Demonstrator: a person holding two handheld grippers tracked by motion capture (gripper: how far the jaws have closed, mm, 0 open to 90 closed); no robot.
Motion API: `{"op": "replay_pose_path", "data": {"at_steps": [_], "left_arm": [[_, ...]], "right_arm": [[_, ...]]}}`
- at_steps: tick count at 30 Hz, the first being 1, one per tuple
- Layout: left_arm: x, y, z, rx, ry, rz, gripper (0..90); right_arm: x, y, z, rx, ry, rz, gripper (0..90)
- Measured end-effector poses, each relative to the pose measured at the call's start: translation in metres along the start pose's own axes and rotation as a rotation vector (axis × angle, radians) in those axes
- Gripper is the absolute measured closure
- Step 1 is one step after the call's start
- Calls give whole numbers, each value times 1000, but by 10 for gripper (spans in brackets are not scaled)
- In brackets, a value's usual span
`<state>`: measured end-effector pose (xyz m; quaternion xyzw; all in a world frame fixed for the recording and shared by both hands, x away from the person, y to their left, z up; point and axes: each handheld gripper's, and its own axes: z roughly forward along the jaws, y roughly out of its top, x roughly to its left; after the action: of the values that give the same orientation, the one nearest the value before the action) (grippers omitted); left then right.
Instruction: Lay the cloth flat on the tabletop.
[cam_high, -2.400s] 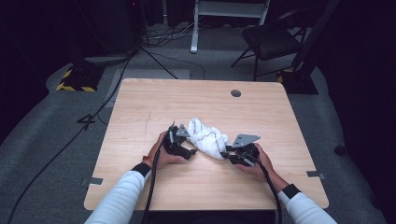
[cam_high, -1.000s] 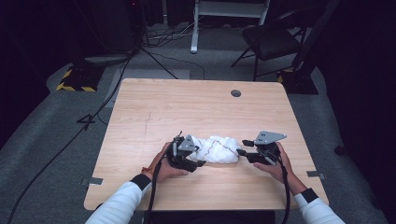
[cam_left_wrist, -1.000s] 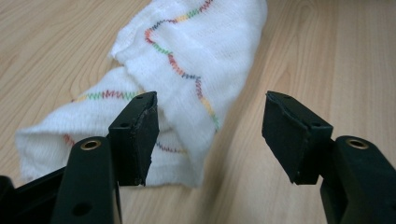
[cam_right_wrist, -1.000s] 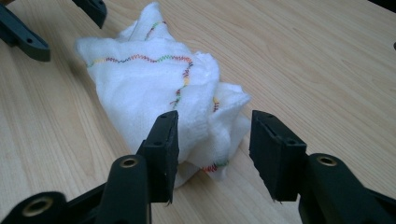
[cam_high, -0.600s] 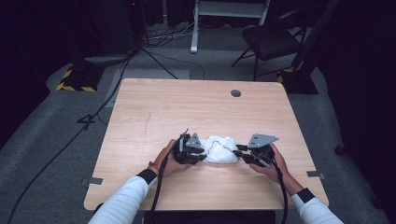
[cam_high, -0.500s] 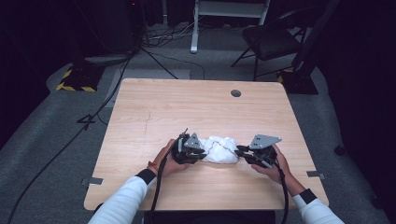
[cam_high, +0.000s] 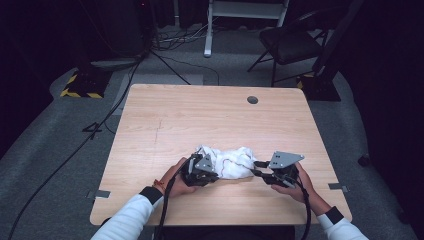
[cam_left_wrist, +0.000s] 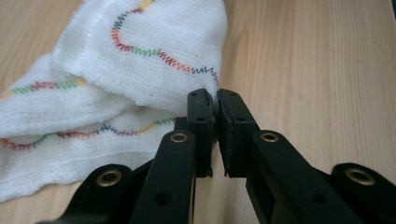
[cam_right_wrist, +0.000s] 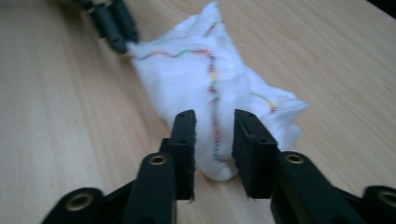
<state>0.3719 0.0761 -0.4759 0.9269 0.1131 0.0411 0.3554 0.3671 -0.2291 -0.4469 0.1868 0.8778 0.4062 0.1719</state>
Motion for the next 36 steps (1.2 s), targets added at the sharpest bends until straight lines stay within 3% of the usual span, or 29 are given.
{"op": "replay_pose_path", "data": {"at_steps": [2, 5, 7, 8, 9, 11, 12, 13, 14, 18, 20, 23, 25, 27, 28, 30, 32, 35, 36], "left_arm": [[-3, -2, 1, 9, -8, 4, 828], [-6, -6, 1, 27, -17, -2, 812], [-6, -7, 1, 27, -15, -2, 767], [-5, -7, 0, 14, -13, -10, 735], [-3, -6, -1, -7, 11, -36, 671], [0, -5, -3, -20, 17, -60, 592], [3, -6, -4, -46, 19, -80, 523], [7, -5, -5, -64, 39, -113, 523], [15, -4, -6, -89, 50, -171, 421], [22, 1, -5, -131, 65, -210, 330], [25, 5, -1, -136, 79, -203, 305], [30, 11, 8, -124, 55, -208, 351], [31, 14, 16, -78, 41, -186, 433], [31, 14, 18, -70, 27, -176, 583], [30, 14, 18, -56, 18, -169, 583], [25, 14, 16, -48, 4, -123, 775], [22, 14, 15, -51, -4, -111, 821], [3, 17, 7, -62, -25, -33, 836], [3, 17, 7, -62, -25, -33, 836]], "right_arm": [[-3, 0, 1, -1, -16, 13, 578], [-8, -2, 6, 4, 6, 43, 545], [-7, -2, 11, 16, 26, 36, 563], [-5, -2, 14, 31, 41, 17, 645], [-3, -2, 15, 41, 43, 1, 680], [-1, -2, 16, 50, 48, -11, 705], [0, -2, 18, 60, 59, -25, 766], [0, -2, 18, 60, 59, -25, 766], [1, -3, 19, 62, 65, -35, 817], [1, -3, 19, 64, 75, -41, 852], [2, -3, 18, 59, 81, -52, 855], [5, -3, 13, 51, 104, -77, 857], [7, -5, 10, 49, 117, -87, 857], [8, -6, 7, 56, 119, -101, 857], [8, -6, 7, 56, 119, -101, 857], [9, -8, 5, 57, 129, -109, 857], [10, -9, 4, 60, 130, -107, 857], [16, -15, 1, 84, 116, -120, 856], [16, -15, 1, 84, 116, -120, 856]]}}
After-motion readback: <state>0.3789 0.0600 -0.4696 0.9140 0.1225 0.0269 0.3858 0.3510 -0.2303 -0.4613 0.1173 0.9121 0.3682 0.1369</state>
